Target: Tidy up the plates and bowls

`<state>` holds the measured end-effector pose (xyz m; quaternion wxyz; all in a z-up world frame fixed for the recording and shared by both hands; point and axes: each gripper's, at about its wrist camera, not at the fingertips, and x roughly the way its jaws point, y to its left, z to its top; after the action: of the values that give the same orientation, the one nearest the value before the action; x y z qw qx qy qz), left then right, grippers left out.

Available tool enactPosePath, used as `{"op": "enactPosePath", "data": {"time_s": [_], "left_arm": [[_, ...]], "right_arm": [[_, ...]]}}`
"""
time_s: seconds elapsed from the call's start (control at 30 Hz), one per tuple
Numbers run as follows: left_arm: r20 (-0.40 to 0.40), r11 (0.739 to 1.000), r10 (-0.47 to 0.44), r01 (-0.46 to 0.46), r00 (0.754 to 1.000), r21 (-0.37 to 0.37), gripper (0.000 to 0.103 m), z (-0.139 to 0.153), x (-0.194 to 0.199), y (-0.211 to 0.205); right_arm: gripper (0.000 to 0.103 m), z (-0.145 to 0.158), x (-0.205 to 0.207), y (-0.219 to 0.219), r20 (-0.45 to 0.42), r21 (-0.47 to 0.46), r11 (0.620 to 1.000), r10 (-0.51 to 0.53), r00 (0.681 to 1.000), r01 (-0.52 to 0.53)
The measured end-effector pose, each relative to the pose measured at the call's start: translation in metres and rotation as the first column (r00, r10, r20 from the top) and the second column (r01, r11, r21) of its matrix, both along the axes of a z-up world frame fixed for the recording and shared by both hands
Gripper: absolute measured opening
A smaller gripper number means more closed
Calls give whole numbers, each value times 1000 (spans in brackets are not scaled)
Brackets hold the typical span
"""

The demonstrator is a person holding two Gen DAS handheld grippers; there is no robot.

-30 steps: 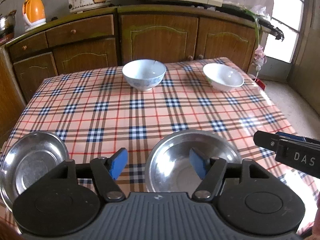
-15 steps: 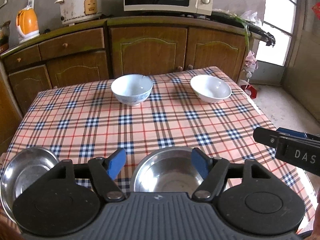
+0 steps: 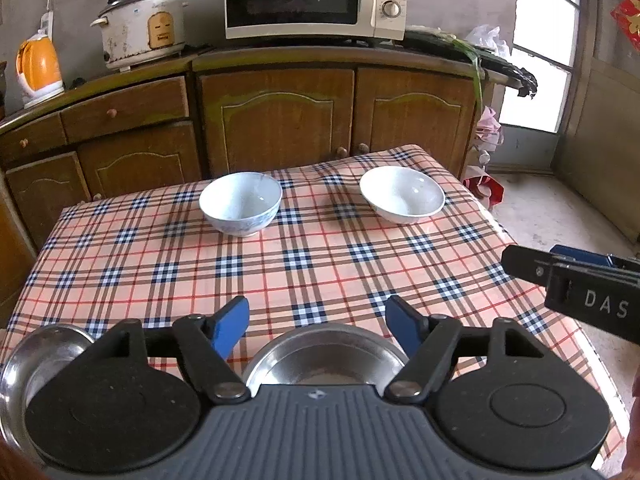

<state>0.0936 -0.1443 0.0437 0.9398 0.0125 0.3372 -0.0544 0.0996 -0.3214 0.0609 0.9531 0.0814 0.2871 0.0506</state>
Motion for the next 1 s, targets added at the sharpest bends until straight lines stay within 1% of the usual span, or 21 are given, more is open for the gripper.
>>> {"op": "enactPosePath", "data": {"time_s": [0.7, 0.8, 1.0], "left_arm": [[0, 1000, -11, 11, 1000, 19, 78, 8, 37, -22], [2, 999, -16, 16, 1000, 28, 78, 9, 43, -26], [2, 999, -20, 20, 1000, 41, 78, 8, 59, -35]], "right_arm": [[62, 10, 34, -31, 43, 17, 999, -36, 998, 35], [66, 11, 40, -36, 53, 22, 999, -43, 998, 42], [66, 11, 57, -45, 60, 31, 999, -47, 997, 45]]}}
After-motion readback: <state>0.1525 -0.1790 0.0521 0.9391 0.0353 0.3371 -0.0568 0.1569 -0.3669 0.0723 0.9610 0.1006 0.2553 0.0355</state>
